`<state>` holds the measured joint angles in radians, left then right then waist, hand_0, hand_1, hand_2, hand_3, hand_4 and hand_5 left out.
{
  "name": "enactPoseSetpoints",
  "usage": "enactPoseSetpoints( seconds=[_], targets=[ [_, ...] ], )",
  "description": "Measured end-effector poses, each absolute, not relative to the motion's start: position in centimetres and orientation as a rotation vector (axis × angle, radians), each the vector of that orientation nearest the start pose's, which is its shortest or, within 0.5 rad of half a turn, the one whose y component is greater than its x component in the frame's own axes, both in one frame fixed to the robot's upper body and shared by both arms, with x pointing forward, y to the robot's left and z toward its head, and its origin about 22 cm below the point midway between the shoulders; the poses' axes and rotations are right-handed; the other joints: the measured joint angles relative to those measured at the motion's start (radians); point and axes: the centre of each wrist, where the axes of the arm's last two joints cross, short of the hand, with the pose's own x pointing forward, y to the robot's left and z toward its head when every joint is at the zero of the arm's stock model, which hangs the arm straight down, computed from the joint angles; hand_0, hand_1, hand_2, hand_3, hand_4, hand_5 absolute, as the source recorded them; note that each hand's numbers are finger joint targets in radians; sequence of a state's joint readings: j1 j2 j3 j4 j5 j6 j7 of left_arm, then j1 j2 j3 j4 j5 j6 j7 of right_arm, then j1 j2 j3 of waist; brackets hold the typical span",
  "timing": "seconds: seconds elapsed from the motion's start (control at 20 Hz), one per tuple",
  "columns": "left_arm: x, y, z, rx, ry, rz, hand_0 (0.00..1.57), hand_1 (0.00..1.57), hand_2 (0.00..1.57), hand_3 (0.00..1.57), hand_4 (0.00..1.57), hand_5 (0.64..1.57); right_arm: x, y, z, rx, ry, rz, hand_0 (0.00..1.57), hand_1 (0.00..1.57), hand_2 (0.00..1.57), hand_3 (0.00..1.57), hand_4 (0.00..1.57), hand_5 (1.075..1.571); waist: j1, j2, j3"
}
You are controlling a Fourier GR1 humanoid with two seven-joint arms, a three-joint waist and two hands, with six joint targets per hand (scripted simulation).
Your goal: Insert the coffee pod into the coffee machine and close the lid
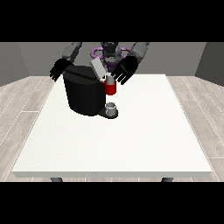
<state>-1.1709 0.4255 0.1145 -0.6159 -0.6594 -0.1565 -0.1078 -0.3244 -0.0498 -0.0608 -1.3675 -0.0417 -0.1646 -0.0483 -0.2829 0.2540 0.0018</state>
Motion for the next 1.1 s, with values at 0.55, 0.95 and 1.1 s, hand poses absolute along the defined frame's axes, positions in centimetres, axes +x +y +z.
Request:
enactPoseSetpoints(
  seconds=[0.55,0.95,1.1],
  targets=[
    [46.1,26.0,23.6,0.747,-1.697,-0.937,1.06,1.06,1.12,0.95,0.36,1.571,32.1,-21.8,4.1,-0.075,-1.752,-0.093,0.0,0.0,0.0,0.0,0.46,1.571,0.009,0.021,0.0012],
    [46.1,26.7,23.4,0.773,-1.67,-1.011,0.0,0.0,0.0,0.0,0.0,1.571,31.9,-21.6,4.2,-0.076,-1.746,-0.078,0.0,0.0,0.0,0.0,0.37,1.571,0.0,0.024,0.0005],
    [46.1,26.9,23.2,0.775,-1.637,-1.043,0.0,0.0,0.0,0.0,0.0,1.571,31.7,-21.4,3.7,-0.082,-1.736,-0.082,0.0,0.0,0.0,0.0,0.35,1.571,0.002,0.018,0.0003]
  ],
)
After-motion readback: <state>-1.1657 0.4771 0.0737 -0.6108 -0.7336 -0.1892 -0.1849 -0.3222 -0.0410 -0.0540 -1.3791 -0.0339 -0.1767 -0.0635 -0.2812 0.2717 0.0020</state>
